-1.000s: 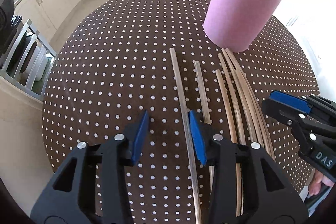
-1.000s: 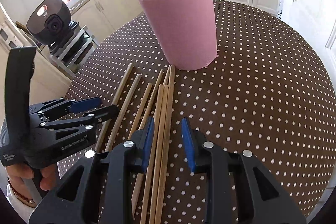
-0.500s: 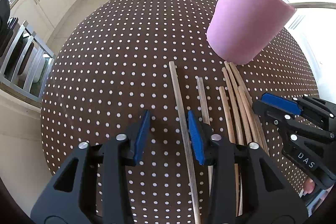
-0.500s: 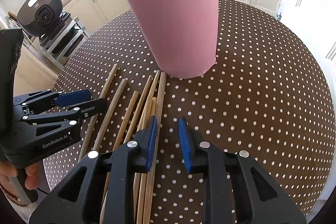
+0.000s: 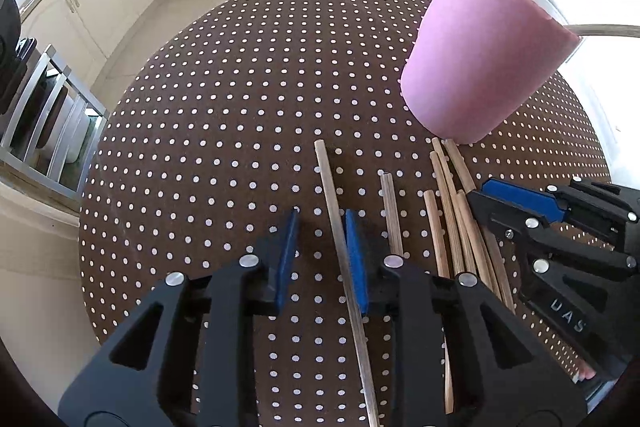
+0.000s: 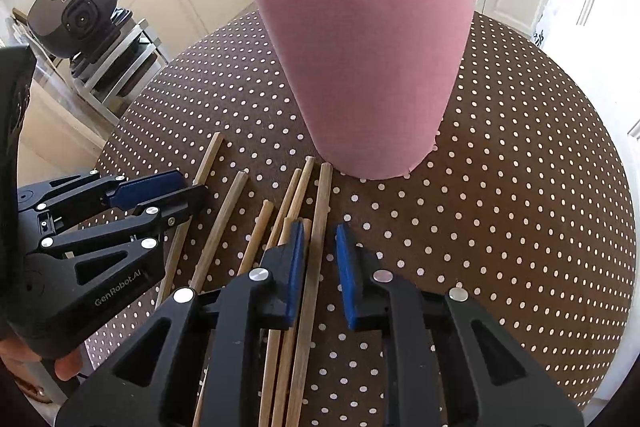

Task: Organize utensils
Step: 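Move the right gripper back to the pile and close on another chopstick, then lift the chopstick with the right gripper and raise it above the pink cup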

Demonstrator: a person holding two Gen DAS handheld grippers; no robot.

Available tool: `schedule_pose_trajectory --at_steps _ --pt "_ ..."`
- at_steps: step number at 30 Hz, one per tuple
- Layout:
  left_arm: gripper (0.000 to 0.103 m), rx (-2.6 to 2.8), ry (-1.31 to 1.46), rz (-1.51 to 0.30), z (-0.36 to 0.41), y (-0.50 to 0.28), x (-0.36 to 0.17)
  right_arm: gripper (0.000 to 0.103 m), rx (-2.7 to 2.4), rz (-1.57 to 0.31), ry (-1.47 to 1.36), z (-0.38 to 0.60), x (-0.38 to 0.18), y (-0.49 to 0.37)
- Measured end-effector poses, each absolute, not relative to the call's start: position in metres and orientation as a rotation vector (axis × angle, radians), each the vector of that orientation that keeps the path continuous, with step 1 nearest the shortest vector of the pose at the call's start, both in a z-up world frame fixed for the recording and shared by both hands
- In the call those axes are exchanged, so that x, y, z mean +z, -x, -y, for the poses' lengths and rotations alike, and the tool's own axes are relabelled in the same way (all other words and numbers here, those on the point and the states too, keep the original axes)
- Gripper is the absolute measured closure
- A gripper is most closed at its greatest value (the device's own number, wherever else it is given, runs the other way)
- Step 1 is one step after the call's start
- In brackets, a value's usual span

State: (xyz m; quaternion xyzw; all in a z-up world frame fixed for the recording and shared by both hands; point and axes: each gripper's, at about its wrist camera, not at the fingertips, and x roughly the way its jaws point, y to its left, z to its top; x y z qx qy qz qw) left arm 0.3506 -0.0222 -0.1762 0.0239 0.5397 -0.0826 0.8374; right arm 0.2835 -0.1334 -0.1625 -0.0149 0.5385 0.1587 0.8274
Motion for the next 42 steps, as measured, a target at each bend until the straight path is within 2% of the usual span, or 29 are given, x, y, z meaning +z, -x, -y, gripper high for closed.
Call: schedule_pose_trajectory --at_steps 6,8,10,21,31,42 --pt "0.081 -0.177 -0.05 -1.141 0.021 -0.349 -0.177 0.09 0.327 -1.159 0.018 0.138 -0.165 -0.288" --pt "0.09 -0.172 -0.055 -1.137 0.026 -0.349 -0.176 0.092 0.308 -1.151 0.058 0.131 -0.165 -0.288" --pt "0.094 -0.167 -0.039 -1.129 0.029 -0.346 -0.176 0.095 0.292 -1.141 0.086 0.127 -0.165 -0.288" --pt "0.097 -0.185 0.03 -1.089 0.012 -0.319 -0.163 0.098 0.321 -1.097 0.01 0.142 -0.156 -0.269" --pt "0.097 -0.229 0.061 -0.977 0.007 -0.274 -0.108 0.098 0.402 -0.969 -0.001 0.146 -0.109 -0.228" --pt "0.097 -0.24 0.095 -0.75 -0.004 -0.217 -0.034 0.098 0.434 -0.76 -0.021 0.15 -0.053 -0.186"
